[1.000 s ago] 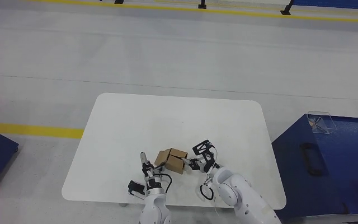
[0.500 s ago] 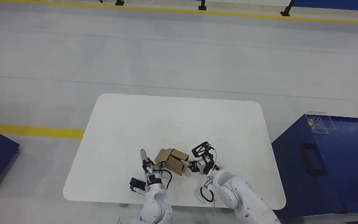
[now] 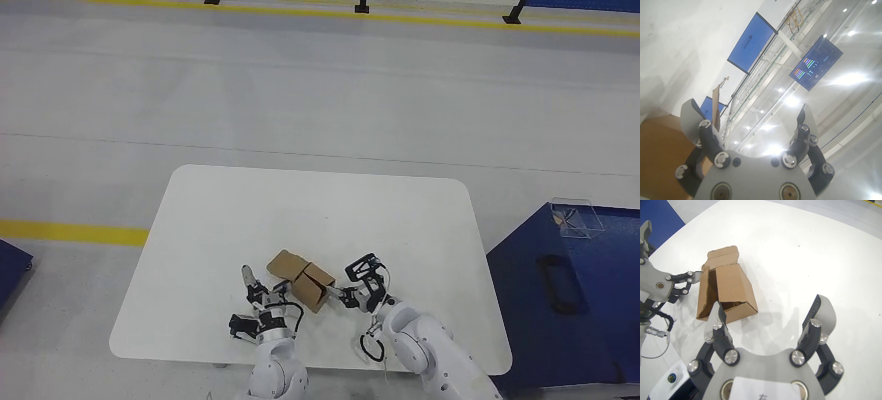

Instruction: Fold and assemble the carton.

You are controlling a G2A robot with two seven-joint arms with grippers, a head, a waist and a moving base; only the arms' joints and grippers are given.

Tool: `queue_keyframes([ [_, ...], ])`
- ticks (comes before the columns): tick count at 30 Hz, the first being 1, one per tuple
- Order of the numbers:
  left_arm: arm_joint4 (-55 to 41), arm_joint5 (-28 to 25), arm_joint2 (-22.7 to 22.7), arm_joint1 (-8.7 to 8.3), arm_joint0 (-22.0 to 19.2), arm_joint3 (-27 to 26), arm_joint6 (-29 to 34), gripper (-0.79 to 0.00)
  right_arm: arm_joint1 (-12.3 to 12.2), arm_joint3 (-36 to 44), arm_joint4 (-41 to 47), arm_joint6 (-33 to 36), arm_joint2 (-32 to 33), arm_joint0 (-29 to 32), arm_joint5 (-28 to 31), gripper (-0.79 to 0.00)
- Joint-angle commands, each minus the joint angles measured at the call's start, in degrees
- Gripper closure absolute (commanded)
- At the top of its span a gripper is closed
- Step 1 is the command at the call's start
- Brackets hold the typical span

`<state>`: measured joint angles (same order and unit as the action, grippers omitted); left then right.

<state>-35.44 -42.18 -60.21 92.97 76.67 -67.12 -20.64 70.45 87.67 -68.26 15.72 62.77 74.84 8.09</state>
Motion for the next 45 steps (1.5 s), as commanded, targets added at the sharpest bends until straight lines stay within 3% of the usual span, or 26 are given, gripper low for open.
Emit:
queue_keyframes([
  [1, 0.82, -1.01, 0.00, 0.10, 0.60, -0.79, 0.90, -0.785, -0.04, 0.26, -0.06, -0.01, 0.35, 0.16, 0.03, -0.785],
  [8, 4.26, -4.52, -0.43, 0.35, 3.02, -3.48, 2.14, -0.785, -0.11, 0.95, 0.16, -0.17, 1.45, 0.59, 0.28, -0.785],
  [15, 12.00, -6.03, -0.73, 0.96, 3.90, -4.08, -1.58, -0.785, -0.13, 1.40, 0.00, -0.43, 2.12, 0.77, 0.69, -0.785],
  [23, 17.48, -6.23, -1.43, 1.56, 5.21, -5.07, -4.65, -0.785, 0.01, 1.26, -0.37, -0.66, 2.10, 0.61, 0.74, -0.785],
  [40, 25.82, -7.00, -3.17, 1.81, 9.36, -8.99, -3.13, -0.785, 0.44, 1.06, -2.13, -0.90, 1.18, -0.19, 0.76, -0.785],
  [45, 26.31, -4.87, -3.18, 2.02, 9.05, -8.55, -2.65, -0.785, 0.53, 0.91, -2.17, -0.90, 1.19, -0.30, 0.80, -0.785],
])
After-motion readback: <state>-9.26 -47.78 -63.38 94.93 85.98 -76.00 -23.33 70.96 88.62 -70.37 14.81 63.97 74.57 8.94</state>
